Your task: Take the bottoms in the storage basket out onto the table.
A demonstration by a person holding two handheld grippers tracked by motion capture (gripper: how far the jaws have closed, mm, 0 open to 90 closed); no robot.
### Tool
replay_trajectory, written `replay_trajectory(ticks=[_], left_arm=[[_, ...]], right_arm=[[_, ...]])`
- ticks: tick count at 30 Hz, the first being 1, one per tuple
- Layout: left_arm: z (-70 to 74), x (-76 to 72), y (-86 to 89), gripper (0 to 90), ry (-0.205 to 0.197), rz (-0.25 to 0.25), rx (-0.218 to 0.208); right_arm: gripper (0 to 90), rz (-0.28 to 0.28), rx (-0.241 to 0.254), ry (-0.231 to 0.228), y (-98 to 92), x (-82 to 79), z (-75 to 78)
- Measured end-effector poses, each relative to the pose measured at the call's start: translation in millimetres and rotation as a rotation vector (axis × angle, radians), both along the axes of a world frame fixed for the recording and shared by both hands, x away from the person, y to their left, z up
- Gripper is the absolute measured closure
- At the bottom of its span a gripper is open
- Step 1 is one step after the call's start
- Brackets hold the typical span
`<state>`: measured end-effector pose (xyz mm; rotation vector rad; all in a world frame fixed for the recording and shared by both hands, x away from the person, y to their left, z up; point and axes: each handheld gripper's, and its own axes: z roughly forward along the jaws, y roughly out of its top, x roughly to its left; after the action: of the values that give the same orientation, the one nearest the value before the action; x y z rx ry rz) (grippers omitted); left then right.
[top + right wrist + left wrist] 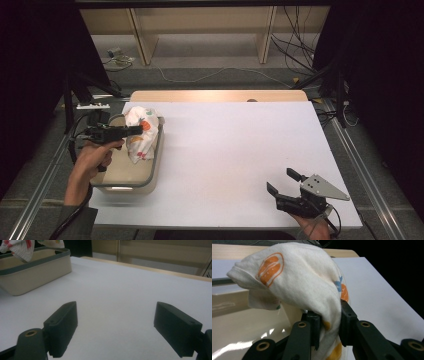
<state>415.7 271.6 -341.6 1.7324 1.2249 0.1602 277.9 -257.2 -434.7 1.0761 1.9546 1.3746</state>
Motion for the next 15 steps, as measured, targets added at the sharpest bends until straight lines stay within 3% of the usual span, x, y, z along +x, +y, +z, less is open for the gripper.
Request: replay_trajectory(ticks=[8,15], left_arm=[[0.6,0.0,-11.0,74.1,-0.005,-0.032,-0.037],[0.7,-0.1,-21.0,74.1,-0.009,-0.046,-0.045]], right_arm=[[20.0,0.0,0.0,-0.005,-0.2,0.0,-0.1],[20.0,0.0,0.001,-0.005,-0.1,-0.1,-0.1]])
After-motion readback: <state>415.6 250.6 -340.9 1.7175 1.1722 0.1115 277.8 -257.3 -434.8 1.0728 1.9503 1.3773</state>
